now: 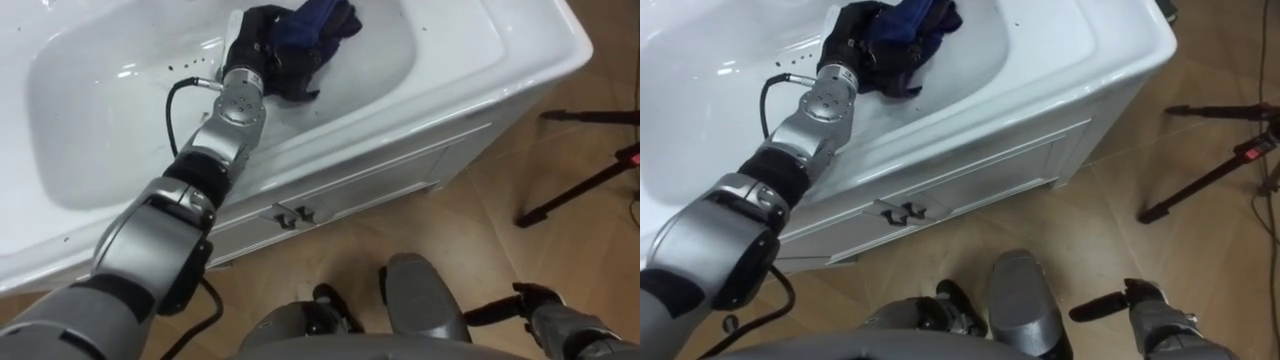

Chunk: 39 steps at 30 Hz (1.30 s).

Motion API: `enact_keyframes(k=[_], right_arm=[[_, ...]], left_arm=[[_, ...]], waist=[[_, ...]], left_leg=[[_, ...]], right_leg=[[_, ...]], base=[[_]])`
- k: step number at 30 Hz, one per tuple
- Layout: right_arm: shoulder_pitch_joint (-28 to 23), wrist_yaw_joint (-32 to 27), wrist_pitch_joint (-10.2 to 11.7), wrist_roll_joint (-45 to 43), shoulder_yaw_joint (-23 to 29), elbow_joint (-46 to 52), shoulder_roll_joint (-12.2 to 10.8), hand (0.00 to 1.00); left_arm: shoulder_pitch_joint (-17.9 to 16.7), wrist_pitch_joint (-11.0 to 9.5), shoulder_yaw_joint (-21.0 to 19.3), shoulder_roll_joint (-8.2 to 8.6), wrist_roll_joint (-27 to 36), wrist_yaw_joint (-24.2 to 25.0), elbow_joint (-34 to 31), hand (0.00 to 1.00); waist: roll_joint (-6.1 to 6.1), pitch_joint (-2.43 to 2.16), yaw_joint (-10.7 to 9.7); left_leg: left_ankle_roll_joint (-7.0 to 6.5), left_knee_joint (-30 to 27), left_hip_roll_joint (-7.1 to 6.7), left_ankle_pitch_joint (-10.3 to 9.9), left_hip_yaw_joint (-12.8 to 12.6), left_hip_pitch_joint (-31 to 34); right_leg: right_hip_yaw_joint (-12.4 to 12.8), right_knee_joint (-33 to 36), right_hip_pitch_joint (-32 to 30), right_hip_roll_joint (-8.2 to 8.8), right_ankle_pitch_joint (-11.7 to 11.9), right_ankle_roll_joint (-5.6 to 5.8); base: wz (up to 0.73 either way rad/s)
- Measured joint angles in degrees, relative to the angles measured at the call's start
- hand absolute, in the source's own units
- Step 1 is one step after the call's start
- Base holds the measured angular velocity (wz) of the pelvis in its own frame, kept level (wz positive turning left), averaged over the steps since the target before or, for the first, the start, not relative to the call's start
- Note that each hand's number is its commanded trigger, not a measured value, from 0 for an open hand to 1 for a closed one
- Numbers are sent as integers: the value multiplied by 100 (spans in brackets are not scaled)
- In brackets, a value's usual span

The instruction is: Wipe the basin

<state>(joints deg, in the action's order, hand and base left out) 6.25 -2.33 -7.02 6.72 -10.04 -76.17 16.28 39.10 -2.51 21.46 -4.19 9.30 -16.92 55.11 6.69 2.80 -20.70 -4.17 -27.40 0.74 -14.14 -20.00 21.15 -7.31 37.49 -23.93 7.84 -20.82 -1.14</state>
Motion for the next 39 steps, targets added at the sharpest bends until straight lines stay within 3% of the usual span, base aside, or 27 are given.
enact_keyframes(k=[5,10,14,20,26,30,34,39], right_arm=[[-64,1,-8,-27,2,-5,-9,0],[-169,54,-14,-18,3,27,-4,0],[-177,75,-68,-22,9,3,-3,0],[-142,254,-128,-77,17,30,34,0],[-147,308,-108,-76,426,65,237,0],[-220,229,-51,-75,736,74,316,0],[-385,234,-13,-68,749,74,380,0],[-485,247,9,-183,823,89,360,0]], left_arm=[[-2,-16,13,-59,-508,-2,4,100],[-2,-73,35,-106,-2143,-84,-2,100],[-16,-103,198,-173,-2967,-296,37,100],[-168,-120,468,-501,-4163,-440,154,100],[-513,-57,454,-817,-4942,-670,348,100],[-797,232,409,-1077,-5295,-751,369,100],[-1154,409,353,-1220,-5635,-760,419,100],[-1472,504,240,-1294,-5820,-763,132,100]], waist=[[-18,14,6],[-77,54,-10],[-86,59,-5],[-83,57,25],[4,0,37],[59,-34,54],[132,-93,127],[134,-117,235]], left_leg=[[0,-14,13,0,-38,-25],[3,14,15,-2,-43,-79],[3,70,23,-5,-92,-90],[24,135,58,-1,-145,-226],[48,186,64,-4,-200,-394],[72,215,66,12,-186,-494],[106,404,48,39,-162,-717],[123,496,20,73,-154,-829]], right_leg=[[21,12,4,-6,-13,-3],[25,8,17,-9,-14,-8],[55,7,34,-19,-11,-9],[73,-70,140,-71,18,-36],[115,-125,286,-94,21,-44],[74,-199,403,-103,25,-50],[66,-392,613,-127,55,-51],[19,-465,748,-121,56,-47]], base=[[-1],[-1],[-5],[-7],[-7],[1],[0],[2]])
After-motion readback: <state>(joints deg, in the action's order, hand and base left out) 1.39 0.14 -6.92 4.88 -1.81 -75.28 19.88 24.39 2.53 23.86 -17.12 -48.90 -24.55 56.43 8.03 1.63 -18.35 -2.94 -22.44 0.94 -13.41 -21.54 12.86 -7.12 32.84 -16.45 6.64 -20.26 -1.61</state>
